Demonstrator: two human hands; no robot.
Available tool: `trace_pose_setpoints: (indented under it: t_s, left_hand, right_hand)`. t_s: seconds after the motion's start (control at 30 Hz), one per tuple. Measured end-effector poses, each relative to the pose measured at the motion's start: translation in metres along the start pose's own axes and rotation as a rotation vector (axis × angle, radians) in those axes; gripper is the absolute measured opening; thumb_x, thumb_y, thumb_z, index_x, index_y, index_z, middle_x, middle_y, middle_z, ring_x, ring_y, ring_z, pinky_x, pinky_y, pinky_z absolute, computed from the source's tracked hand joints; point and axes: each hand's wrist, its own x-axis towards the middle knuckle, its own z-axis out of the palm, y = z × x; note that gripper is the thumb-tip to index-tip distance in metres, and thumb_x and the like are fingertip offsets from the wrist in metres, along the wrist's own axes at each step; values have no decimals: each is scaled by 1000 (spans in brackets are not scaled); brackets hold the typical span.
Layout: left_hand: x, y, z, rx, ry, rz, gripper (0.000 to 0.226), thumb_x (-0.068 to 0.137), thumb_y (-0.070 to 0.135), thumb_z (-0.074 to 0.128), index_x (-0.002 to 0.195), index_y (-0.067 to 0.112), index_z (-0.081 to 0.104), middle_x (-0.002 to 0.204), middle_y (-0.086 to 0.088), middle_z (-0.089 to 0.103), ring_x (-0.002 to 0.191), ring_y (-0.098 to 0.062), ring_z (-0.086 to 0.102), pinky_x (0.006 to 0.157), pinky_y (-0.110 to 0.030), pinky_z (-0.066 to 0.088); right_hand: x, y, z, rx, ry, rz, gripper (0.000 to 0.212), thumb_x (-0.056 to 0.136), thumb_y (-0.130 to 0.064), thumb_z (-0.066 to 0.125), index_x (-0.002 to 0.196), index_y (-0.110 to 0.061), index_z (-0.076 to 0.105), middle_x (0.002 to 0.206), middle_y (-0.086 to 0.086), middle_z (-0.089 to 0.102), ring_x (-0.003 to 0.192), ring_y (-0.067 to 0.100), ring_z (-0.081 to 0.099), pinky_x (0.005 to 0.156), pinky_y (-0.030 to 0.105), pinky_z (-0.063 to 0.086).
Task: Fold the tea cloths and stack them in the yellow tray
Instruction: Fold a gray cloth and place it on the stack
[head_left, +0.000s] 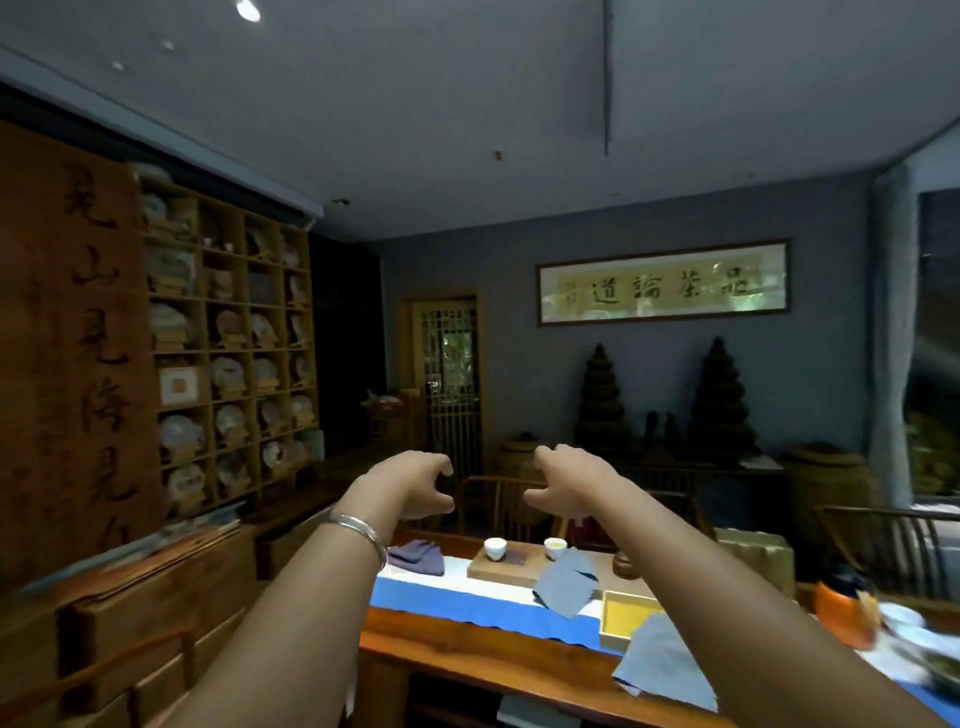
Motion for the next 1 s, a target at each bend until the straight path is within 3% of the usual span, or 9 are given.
trace_pose_setpoints:
  t_s: [0.23,0.5,1.0]
  left_hand:
    - [127,-10,61,-21,-43,91,54,85,36,66,135,29,47,134,0,54,118,-20,54,85,-26,46]
    - [308,2,109,-11,-64,194,55,85,41,63,136,27,47,135,-2,50,120,-21,51,94,-31,46]
    - [511,-9,186,-12,-81,279,55,86,43,59,136,24,46,134,-4,51,123,-22,49,101,-38,45]
  right_hand:
    - [88,61,48,-26,1,75,56,86,-49,54,130,-16,46,125,8,55,108,25,56,84,36,52]
    - [225,139,69,-95,18,107,54,85,-48,52,126,-14,47,123,10,54,110,28,54,87,40,49]
    - [374,235,159,-78,-16,193,59,83,-50,54,131,-17,45,126,9,52,112,27,54,88,40,49]
